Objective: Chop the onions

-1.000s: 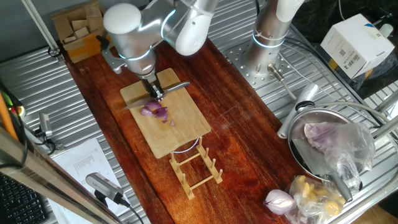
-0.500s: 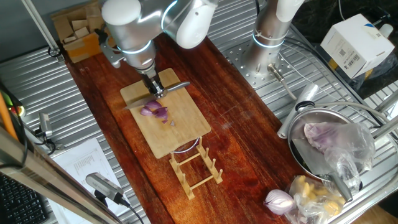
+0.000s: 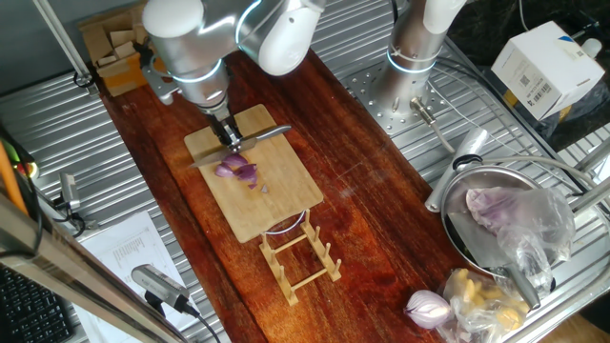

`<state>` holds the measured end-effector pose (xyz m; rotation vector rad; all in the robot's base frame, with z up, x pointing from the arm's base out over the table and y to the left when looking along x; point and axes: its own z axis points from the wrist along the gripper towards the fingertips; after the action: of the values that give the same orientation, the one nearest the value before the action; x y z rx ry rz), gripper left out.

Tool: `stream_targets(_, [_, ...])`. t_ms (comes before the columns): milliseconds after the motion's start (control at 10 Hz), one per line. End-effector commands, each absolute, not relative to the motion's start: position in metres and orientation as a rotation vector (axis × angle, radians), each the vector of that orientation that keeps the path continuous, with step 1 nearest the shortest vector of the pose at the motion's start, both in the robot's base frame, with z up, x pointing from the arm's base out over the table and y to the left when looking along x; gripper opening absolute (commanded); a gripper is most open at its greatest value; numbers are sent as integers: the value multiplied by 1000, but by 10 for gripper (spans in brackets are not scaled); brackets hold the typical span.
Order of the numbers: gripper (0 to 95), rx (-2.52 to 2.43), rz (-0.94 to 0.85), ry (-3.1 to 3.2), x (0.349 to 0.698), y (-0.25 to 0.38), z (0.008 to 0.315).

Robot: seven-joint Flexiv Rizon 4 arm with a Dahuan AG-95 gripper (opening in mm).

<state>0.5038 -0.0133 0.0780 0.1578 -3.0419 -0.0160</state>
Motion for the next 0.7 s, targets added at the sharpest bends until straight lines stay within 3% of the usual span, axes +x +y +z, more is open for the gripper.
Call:
stream_targets(100, [190,155,-11,-3052,505,-14,76])
stream_targets(700, [190,120,-6,-3104,507,-14,76])
